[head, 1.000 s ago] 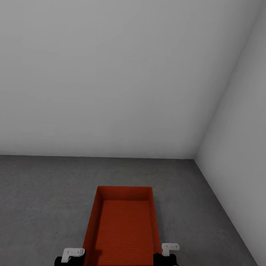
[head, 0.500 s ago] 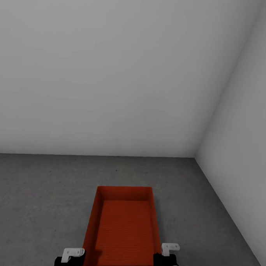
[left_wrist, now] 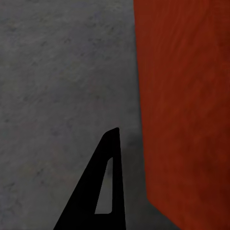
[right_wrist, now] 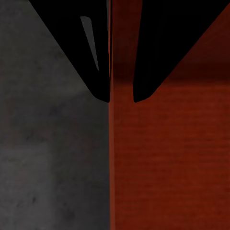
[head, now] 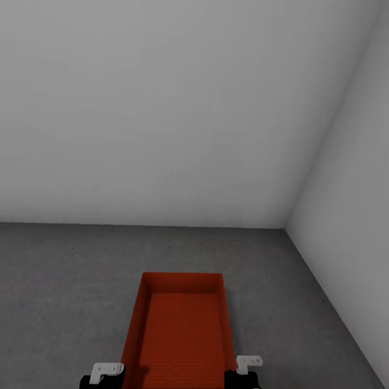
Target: Move the two storage containers from the living room to the garage. In the garage, place one container on the floor and stack the other container on top of it (either order is fine).
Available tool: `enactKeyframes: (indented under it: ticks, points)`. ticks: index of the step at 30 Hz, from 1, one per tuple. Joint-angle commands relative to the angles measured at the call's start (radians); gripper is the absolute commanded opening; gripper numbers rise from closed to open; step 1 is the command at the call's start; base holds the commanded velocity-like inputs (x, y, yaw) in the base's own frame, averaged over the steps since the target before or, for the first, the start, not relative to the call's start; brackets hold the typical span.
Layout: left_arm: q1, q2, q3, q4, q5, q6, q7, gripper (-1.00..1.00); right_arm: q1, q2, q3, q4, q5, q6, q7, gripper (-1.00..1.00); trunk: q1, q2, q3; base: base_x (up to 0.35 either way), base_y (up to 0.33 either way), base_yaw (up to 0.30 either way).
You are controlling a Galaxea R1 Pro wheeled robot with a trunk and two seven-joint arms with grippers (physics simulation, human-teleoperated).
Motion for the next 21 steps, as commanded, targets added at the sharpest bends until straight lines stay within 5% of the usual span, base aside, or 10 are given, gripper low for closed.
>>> enactKeyframes:
  ticks: [1, 21]
  points:
    - [-0.001, 0.0, 0.009, 0.001, 0.004, -0.003, 0.002, -1.0, -0.001, 0.0, -0.007, 0.0, 0.002, -0.003, -0.006, -1.0, 0.004, -0.008, -0.004, 0.0, 0.0, 0.0]
    - [-0.001, 0.0, 0.009, 0.001, 0.004, -0.003, 0.002, -1.0, -0.001, 0.001, -0.006, 0.0, 0.002, -0.003, -0.006, -1.0, 0.05, -0.092, -0.042, 0.0, 0.0, 0.0]
